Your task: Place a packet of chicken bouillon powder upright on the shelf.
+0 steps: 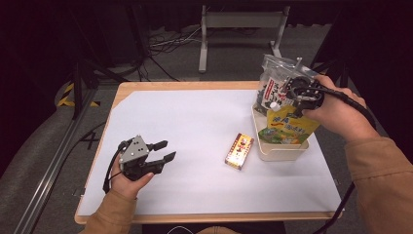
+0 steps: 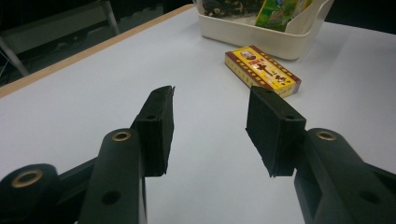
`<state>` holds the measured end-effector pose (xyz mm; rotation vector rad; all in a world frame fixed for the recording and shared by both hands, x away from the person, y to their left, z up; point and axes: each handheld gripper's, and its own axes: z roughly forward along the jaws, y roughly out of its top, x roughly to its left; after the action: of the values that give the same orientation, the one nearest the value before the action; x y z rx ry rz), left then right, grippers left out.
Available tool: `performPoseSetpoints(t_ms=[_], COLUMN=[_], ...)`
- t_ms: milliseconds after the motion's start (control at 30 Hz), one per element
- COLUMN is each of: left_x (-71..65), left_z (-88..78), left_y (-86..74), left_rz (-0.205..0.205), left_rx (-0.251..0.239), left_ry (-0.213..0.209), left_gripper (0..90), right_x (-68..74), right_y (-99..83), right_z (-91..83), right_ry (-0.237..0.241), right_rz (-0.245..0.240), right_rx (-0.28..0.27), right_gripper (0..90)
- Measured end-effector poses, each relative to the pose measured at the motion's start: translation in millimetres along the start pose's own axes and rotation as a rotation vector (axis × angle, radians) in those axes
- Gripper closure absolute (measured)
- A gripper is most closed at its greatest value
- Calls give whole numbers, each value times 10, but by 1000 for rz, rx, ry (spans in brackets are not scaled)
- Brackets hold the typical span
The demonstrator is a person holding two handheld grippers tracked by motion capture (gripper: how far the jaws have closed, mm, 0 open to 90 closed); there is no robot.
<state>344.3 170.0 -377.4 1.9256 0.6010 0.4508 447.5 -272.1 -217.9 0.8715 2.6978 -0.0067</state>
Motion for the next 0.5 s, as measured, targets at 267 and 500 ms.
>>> performPoseSetpoints(t_ms=[267,500], left_x=[2,-6], left_z=[7,29], left_y=[-5,-10], left_rz=[-3,-4], left_rx=[1,8], left_ry=[-2,-2], left_gripper=[519,518], right_x=[-2,-28], right_y=[29,28], right_z=[70,96], right_ry=[13,21], right_rz=[0,15], right_rx=[-43,-70], right_gripper=[887,887])
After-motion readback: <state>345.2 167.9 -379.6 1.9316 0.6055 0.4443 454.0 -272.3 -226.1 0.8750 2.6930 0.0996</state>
